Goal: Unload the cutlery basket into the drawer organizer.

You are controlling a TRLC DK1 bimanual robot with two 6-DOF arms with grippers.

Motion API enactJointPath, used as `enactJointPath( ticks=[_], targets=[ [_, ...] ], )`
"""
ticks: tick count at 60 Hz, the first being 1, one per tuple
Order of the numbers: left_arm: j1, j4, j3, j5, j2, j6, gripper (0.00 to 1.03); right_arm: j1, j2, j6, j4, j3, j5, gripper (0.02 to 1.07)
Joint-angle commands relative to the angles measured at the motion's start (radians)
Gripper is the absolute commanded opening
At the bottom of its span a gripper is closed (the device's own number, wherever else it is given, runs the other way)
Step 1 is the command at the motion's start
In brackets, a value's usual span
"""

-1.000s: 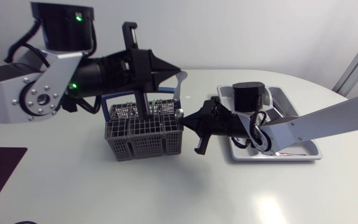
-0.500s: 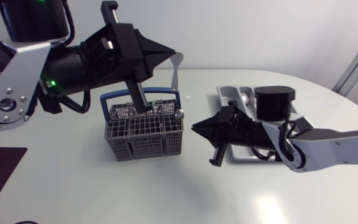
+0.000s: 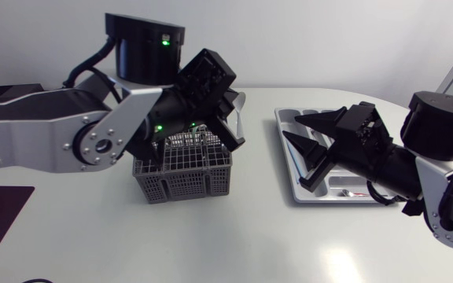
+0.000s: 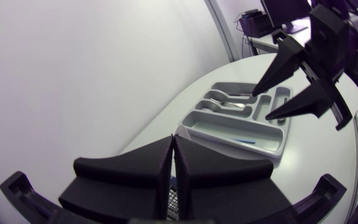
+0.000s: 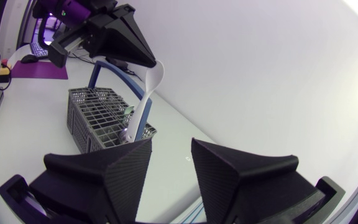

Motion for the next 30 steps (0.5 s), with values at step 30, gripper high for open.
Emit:
enactJointPath(
  ticks=[30],
  targets=[
    [-0.079,-0.100,0.296,-0.155,0.201,-0.523,0.04,0.046,0.043,0.218,0.014,0.073,0.196,0.60]
  ],
)
